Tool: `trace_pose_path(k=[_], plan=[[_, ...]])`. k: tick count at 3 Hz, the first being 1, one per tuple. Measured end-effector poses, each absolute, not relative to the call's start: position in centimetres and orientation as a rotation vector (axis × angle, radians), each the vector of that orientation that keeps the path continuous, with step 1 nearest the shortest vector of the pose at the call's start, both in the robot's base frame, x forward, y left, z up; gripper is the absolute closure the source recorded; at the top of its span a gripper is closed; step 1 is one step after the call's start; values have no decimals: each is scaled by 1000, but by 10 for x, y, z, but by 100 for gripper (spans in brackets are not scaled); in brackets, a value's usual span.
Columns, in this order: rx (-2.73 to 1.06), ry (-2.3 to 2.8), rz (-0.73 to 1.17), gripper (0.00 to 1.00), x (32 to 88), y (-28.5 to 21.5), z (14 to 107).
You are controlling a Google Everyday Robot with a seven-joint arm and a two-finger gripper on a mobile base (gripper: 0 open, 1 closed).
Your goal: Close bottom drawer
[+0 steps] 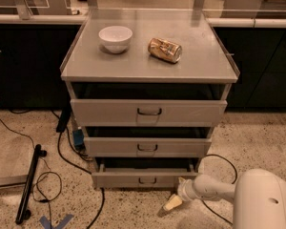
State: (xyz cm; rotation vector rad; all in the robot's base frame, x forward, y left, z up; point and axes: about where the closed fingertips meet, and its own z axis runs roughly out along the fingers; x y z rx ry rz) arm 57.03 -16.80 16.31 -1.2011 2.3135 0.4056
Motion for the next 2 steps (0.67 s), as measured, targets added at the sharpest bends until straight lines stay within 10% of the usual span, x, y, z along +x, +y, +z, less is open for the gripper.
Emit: trace_pose_path(k=[2], plan=[[-1218,2286,403,0,584,-159,165]])
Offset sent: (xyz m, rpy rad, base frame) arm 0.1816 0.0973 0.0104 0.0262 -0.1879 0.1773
